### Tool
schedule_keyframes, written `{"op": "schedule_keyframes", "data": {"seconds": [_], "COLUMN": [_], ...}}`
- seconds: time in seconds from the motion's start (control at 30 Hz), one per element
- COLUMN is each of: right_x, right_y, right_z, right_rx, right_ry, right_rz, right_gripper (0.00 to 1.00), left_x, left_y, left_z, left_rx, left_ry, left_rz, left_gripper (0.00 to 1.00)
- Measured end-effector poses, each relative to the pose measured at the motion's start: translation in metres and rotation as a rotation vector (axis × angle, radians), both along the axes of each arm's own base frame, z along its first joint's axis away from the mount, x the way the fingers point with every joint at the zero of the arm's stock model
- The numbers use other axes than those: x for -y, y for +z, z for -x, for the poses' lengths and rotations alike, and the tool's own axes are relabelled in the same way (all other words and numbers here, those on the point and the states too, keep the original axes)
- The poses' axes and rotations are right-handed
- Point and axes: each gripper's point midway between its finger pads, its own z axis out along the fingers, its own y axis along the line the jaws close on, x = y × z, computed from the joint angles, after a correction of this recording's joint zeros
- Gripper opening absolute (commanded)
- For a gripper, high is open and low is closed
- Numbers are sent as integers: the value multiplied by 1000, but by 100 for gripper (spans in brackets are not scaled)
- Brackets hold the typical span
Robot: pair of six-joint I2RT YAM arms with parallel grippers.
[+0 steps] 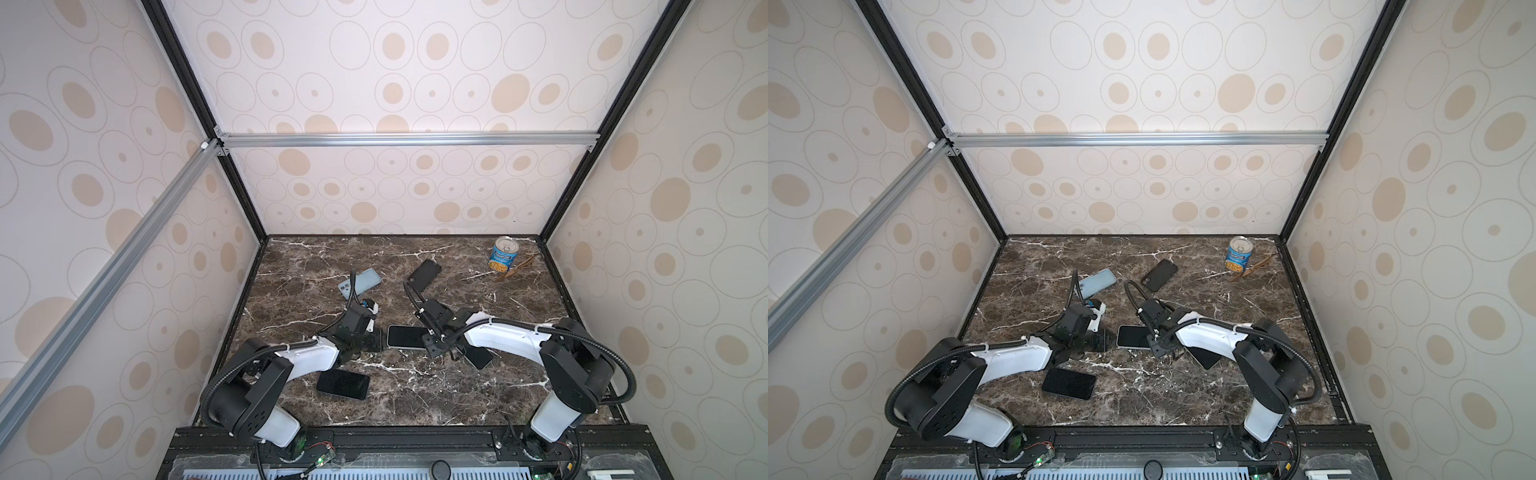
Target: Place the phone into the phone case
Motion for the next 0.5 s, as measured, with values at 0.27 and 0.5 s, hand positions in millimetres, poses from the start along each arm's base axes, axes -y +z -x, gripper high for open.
{"op": "schedule_keyframes", "data": {"seconds": [0.27, 0.5], "right_x": [-1, 3], "right_y": [35, 55], "right_z": [-5, -10], "right_rx": [123, 205], "right_ry": [-1, -12], "right_rz": [-96, -122], "right_gripper": [45, 50], "left_x": [-4, -9], "left_y": [50, 73], "left_z": [-11, -15], "left_rx": [142, 214], "left_ry": [5, -1], "left_rz": [0, -26], "left_gripper": [25, 36]}}
